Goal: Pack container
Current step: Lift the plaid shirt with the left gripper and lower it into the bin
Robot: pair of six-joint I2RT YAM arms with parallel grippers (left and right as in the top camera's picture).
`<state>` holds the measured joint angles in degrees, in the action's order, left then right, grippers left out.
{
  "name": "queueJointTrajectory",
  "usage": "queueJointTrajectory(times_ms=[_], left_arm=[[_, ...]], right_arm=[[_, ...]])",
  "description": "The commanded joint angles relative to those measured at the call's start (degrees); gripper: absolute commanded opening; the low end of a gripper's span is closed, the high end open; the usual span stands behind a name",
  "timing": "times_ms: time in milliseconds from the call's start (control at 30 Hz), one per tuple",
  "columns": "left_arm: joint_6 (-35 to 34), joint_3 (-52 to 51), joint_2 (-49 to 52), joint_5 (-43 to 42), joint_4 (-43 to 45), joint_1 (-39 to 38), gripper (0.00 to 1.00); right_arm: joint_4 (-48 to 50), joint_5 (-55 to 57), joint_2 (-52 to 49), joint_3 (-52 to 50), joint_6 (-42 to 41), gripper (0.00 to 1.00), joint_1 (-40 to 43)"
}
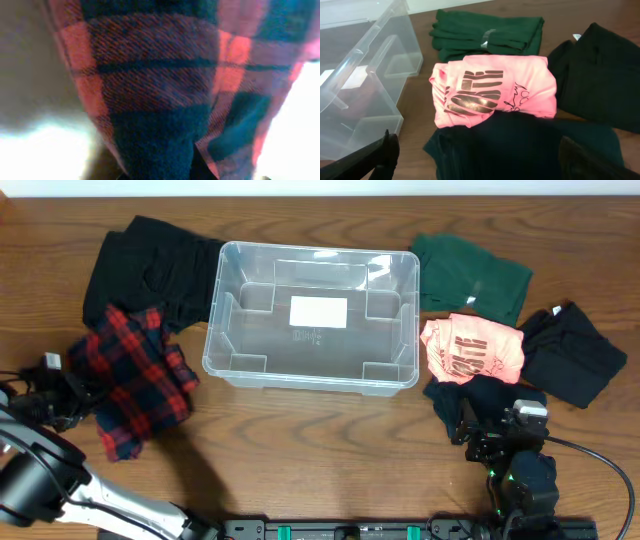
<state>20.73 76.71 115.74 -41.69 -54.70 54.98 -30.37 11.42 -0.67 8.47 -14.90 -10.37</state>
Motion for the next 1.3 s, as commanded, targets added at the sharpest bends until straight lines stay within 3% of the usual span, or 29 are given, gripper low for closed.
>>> queueJointTrajectory(times_ms=[0, 133, 300, 533, 867, 1033, 1267], left_arm=[[-1.3, 4.5, -8.6, -7.8, -4.2, -0.6, 0.06], [-1.3, 6.9, -20.7, -16.6, -6.2, -1.5, 0.06], [-3.3, 7.0, -36.0, -23.9, -1.5, -7.0, 0.06], [-12.7, 7.0, -46.1, -23.8, 12.0, -27.4, 0.06], [-17.7, 6.9, -34.8, -14.6, 26.3, -60.3, 0.06], [-28.8, 6.9, -25.8, -8.4, 30.2, -65.5, 0.06], [-38.7, 6.8, -16.0, -5.6, 32.3, -66.3, 0.06]], right_arm=[[0.0, 0.4, 0.3, -0.2, -0.7, 0.99, -0.4], [0.0, 0.4, 0.3, -0.2, -0.7, 0.99, -0.4], [0.0, 0.4, 0.3, -0.2, -0.7, 0.99, -0.4], [0.0, 0.4, 0.3, -0.2, -0.7, 0.99, -0.4], [0.0, 0.4, 0.3, -0.2, -0.7, 0.99, -0.4], [0.0, 0.4, 0.3, -0.2, -0.7, 0.99, -0.4], [0.0, 0.4, 0.3, -0.2, -0.7, 0.99, -0.4]])
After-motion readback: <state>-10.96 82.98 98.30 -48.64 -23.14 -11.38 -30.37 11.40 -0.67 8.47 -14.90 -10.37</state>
